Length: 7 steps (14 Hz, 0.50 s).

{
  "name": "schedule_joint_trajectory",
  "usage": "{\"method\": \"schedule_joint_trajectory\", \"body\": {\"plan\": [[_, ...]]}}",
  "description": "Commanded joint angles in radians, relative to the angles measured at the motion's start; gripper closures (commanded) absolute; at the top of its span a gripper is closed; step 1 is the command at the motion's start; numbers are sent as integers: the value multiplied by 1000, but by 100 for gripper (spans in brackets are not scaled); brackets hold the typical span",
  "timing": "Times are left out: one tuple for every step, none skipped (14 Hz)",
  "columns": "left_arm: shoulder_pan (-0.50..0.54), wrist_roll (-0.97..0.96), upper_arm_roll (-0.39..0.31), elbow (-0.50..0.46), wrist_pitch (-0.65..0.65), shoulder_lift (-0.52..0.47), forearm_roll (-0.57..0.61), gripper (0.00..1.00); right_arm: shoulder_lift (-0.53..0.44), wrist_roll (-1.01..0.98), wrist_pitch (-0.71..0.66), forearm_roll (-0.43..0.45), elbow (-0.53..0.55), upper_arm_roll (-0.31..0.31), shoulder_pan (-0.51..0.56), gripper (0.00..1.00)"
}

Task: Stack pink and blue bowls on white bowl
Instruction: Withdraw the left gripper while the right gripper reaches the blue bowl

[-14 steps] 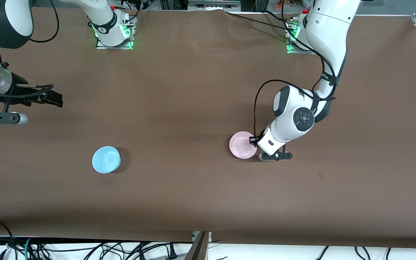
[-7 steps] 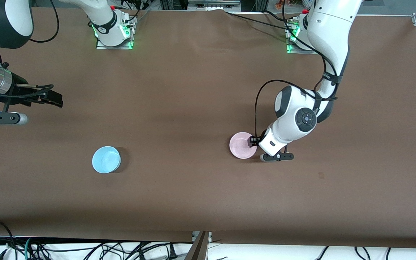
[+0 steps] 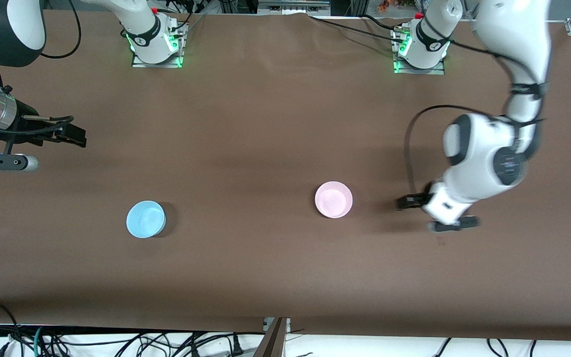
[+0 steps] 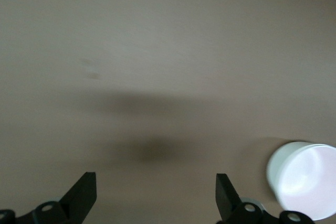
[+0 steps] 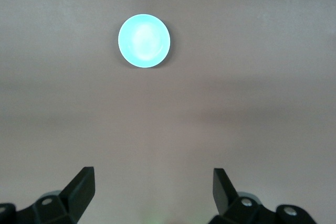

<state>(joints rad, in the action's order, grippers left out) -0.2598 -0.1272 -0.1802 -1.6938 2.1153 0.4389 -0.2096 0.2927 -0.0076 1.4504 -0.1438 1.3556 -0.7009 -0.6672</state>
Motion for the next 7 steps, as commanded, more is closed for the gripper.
{"method": "schedule_joint_trajectory", "body": {"plan": [[91,80,-1,-20,-76,-89,52,0,-10,-2,13,-16,11,3,4,1],[134,84,-1,-20,-112,-120,52,0,-7,-2,31,-32,13,3,5,1],[172,84,-1,-20,-145,-152,53,0,11,-3,59,-57,22,3,6,1],[204,86,-1,-20,-187,-187,56,0,25,-3,106,-75,42,3,11,1],[221,86,-1,-18,-242,-221,85,0,48,-3,178,-95,75,4,11,1],[223,86,1,-17,-285,-255,142,0,71,-3,261,-114,115,7,9,1],[223,86,7,-15,-317,-291,209,0,98,-6,348,-124,159,9,6,1]]}}
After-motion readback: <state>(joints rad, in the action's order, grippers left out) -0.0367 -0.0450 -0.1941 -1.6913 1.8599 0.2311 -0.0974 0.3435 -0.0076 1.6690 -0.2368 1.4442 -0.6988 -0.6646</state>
